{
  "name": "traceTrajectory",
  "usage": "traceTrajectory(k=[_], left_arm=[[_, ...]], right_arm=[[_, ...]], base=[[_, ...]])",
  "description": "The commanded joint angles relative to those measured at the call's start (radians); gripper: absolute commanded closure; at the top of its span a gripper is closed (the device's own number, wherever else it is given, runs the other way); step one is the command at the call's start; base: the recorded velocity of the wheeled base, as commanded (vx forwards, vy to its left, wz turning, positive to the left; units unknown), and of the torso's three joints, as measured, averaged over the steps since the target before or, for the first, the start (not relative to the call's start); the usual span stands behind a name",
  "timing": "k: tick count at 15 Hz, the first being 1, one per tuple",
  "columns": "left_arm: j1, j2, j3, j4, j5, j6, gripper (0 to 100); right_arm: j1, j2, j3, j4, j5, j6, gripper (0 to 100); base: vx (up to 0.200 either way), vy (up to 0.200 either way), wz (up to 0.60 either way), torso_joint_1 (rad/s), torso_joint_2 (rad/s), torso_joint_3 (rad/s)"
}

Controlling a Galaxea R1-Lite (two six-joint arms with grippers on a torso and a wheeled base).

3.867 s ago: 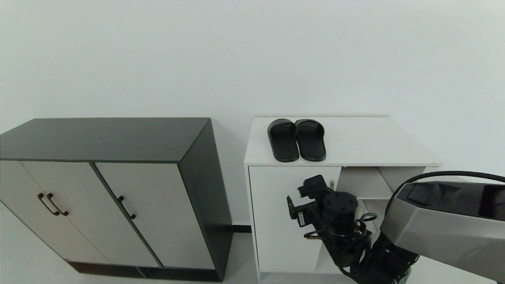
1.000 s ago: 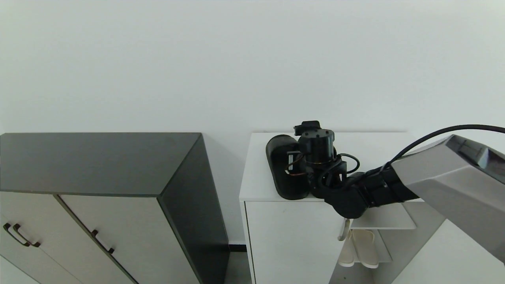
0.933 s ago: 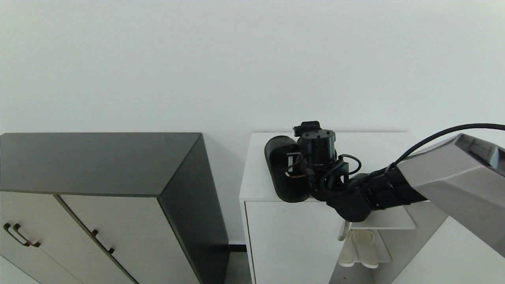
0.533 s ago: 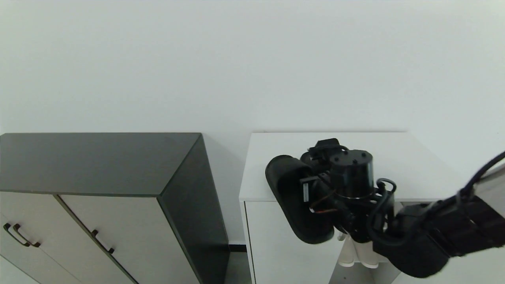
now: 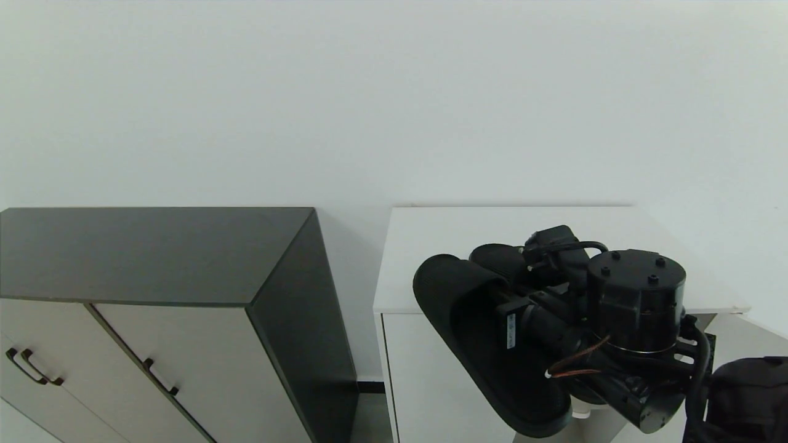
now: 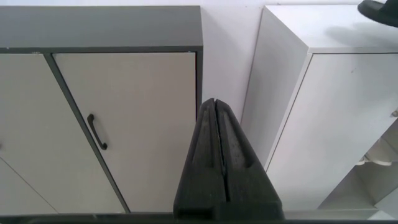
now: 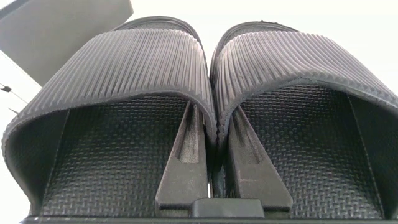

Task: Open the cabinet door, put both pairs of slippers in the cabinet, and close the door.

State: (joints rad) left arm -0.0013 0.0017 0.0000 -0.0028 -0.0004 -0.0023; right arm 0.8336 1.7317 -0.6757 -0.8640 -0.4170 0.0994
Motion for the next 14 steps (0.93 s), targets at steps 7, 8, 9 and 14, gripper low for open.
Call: traceTrajectory(k=[7,8,9,14], left_arm=[[-0.002,0.0,0.0,0.0,-0.001,-0.001,100],[0.0,0.0,0.0,0.0,-0.001,-0.001,100],[0.0,0.0,0.0,0.0,-0.001,-0.001,100],[0.0,0.0,0.0,0.0,-0.001,-0.001,100]], right_arm=[[0.001,0.009,0.004,0.0,-0.002,-0.001,100],[0.002,0.011,0.004,0.0,-0.002,-0.006,100],[0.002,0.009,0.004,0.0,-0.002,-0.006,100],[0.001,0.009,0.013,-0.001,-0.002,-0.006,100]], base=[[-0.171,0.0,0.0,0.004,0.0,0.005],[-0.2,0.0,0.0,-0.017,0.0,-0.002],[-0.2,0.0,0.0,0.002,0.0,0.002],[-0.16,0.0,0.0,0.001,0.0,0.001]])
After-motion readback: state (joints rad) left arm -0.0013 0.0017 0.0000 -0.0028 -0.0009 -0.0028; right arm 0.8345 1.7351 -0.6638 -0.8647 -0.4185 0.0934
